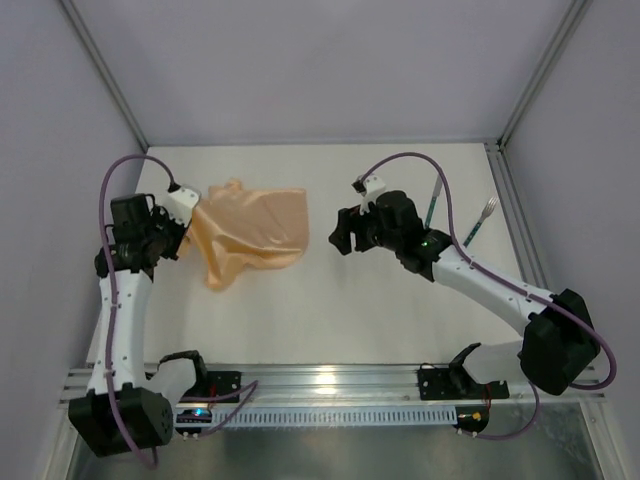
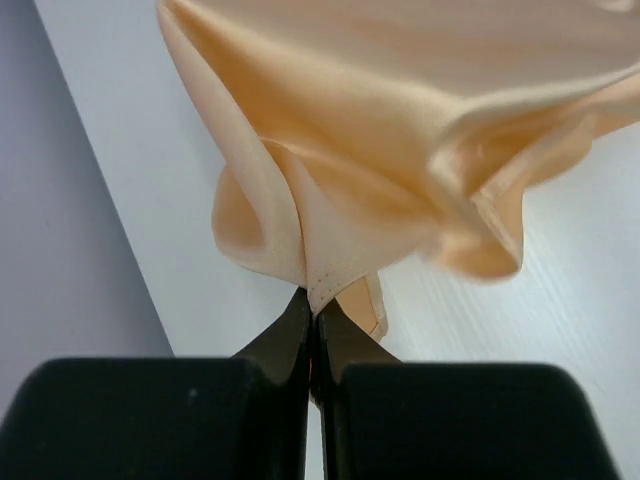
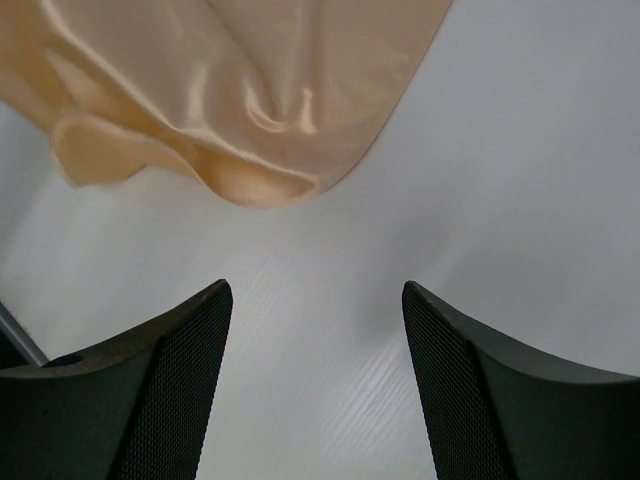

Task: Fold the napkin into a case and place the utensils inside
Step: Flatten out the crumpled napkin at the center of the board.

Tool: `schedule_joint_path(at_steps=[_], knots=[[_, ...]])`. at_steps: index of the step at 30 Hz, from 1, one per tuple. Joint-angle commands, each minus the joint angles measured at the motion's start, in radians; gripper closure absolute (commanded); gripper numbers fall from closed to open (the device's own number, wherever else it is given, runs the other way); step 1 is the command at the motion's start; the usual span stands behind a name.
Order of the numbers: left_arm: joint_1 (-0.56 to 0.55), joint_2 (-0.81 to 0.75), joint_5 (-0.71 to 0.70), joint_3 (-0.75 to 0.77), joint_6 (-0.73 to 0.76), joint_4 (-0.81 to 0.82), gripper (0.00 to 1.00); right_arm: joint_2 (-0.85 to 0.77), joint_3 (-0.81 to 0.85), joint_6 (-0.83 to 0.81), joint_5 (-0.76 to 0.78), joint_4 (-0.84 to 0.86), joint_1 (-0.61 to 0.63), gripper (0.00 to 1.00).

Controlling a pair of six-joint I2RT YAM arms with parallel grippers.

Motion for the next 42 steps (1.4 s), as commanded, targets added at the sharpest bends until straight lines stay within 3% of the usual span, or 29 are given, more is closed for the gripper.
schedule_joint_path(at_steps=[1,5,11,16,21,25,30,42], knots=[[-0.006,-0.099,0.226,0.117,0.074,-0.328,1.0,-0.043,0.001,0.039,-0.079,-0.008,0.028,0.27],[-0.008,-0.122,0.321,0.323,0.036,-0.511,1.0,-0.057,0.014,-0.003,-0.042,0.002,0.164,0.26],[-0.008,-0.113,0.399,0.489,-0.094,-0.492,1.0,-0.038,0.034,-0.123,-0.004,0.053,0.309,0.2],[-0.006,-0.113,0.401,0.437,-0.141,-0.421,1.0,0.029,0.022,-0.097,0.044,-0.002,0.356,0.2],[-0.008,-0.117,0.445,0.394,-0.167,-0.398,1.0,0.023,-0.093,-0.132,0.232,0.152,0.54,0.19],[-0.008,-0.114,0.445,0.38,-0.18,-0.386,1.0,0.13,-0.072,-0.154,0.381,0.238,0.666,0.19],[-0.006,-0.133,0.401,0.349,-0.171,-0.376,1.0,0.389,0.158,-0.21,0.386,0.107,0.682,0.19],[-0.006,-0.128,0.214,0.191,-0.283,-0.22,1.0,0.67,0.433,-0.289,0.25,0.0,0.683,0.19]])
